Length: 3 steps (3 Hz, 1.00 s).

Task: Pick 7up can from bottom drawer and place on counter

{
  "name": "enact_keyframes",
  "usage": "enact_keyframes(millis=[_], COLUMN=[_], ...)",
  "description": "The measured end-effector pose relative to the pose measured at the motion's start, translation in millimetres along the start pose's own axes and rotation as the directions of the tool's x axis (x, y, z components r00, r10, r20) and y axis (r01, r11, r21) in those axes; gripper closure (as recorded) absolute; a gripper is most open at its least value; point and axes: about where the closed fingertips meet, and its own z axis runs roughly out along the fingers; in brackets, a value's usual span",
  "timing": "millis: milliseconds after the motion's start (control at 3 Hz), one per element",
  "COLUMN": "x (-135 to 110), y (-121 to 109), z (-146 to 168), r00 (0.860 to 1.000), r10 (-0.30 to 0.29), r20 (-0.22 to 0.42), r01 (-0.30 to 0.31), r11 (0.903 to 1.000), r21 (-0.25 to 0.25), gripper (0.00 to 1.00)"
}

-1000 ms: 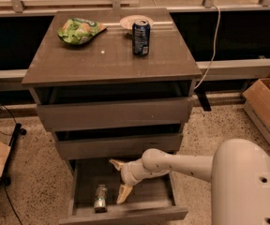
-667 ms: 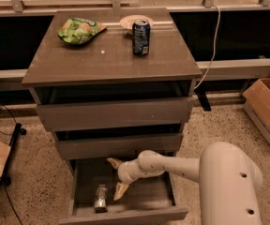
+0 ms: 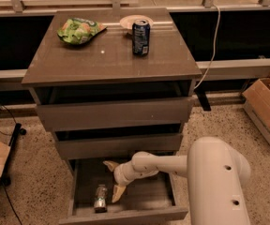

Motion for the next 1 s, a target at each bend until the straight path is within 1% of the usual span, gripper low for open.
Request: enact_keyframes(millis=[333,667,1000], x=[4,5,6], y=[8,12,17], z=[31,65,98], r00=[0.999,0.996,0.993], r10=[-0.051,-0.089,-0.111], r20=[0.001,0.023,0.044], r01=[0.051,0.091,0.115], r11=[0.9977,0.9928,0.9863], r21=[-0.045,-0.079,-0.118], gripper=[0.0,0.0,0.0])
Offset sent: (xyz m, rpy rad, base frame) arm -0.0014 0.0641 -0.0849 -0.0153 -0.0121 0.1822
